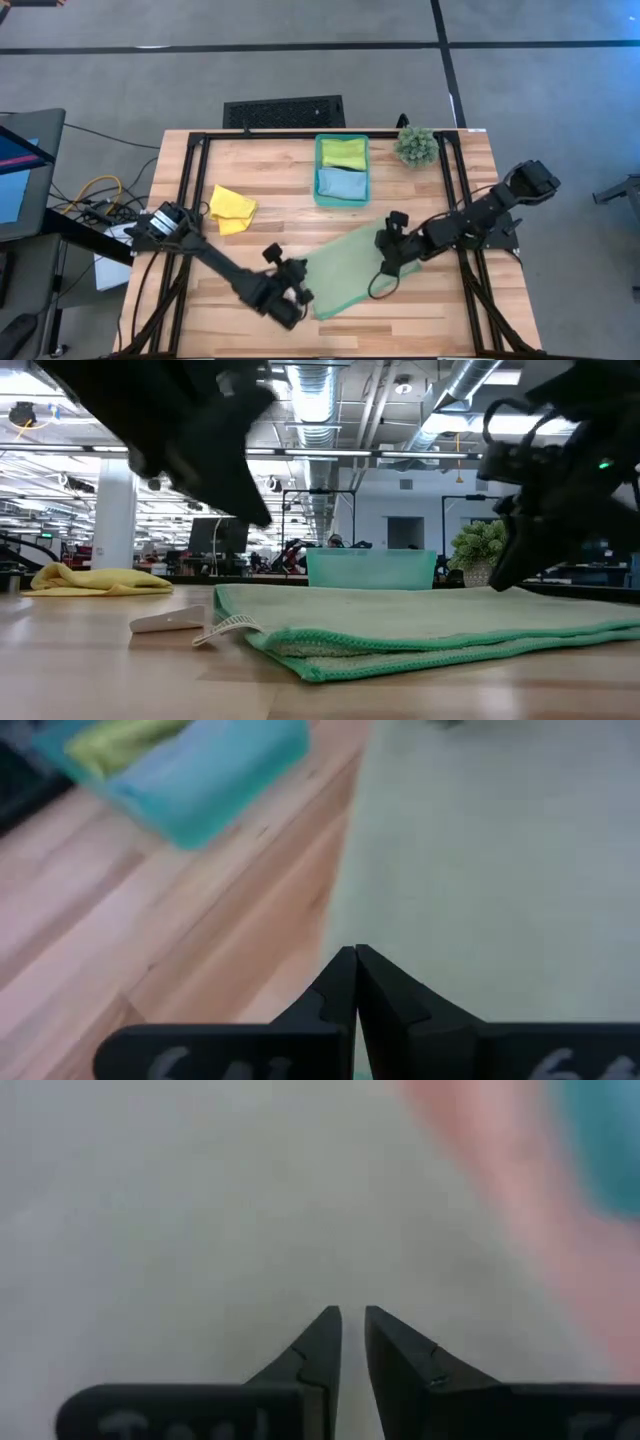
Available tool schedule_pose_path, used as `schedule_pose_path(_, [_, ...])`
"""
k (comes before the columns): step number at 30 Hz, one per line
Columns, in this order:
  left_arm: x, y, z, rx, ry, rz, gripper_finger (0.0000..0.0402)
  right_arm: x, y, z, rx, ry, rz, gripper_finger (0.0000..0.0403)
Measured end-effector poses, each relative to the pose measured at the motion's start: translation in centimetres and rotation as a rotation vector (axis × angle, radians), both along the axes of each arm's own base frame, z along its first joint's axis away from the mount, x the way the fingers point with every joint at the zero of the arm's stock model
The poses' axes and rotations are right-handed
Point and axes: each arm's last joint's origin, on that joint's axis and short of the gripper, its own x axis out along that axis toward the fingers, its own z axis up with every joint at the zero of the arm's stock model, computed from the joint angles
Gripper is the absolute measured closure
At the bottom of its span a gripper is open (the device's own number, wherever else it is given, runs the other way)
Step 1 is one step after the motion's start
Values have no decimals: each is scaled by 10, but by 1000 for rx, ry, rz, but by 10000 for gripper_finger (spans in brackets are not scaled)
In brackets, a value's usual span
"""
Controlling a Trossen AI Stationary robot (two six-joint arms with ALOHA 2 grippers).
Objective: Fold microfiber towels
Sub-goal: Fold the green microfiber cloth
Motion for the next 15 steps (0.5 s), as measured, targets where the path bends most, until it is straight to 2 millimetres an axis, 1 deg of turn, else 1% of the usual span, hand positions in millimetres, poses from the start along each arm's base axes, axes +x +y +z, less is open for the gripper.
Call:
schedule_pose_path(2, [3,15,-11,-41,42,22,401,-5,7,2,50,38,76,331])
schedule_pose_path(4, [4,26,-21,-106,95,23,401,-9,15,1,119,82,139,331])
schedule_pose_path(6, [4,30,-26,-174,138,16,401,-18,20,-5,160,137,180,331])
schedule_pose_path(7, [4,29,-26,-210,155,3,401,-21,22,-6,159,139,195,331])
schedule_pose_path(9, [3,20,-27,-294,180,-46,401,-24,23,-12,147,137,200,331])
schedule_pose_path(11, [3,6,-22,-356,183,-120,401,-21,20,-15,124,112,188,331])
schedule_pose_path(13, [4,-14,-12,-370,164,-205,401,-13,15,-15,74,42,165,331])
schedule_pose_path(15, [6,-32,4,-348,117,-272,401,-6,7,-13,-13,-45,116,331])
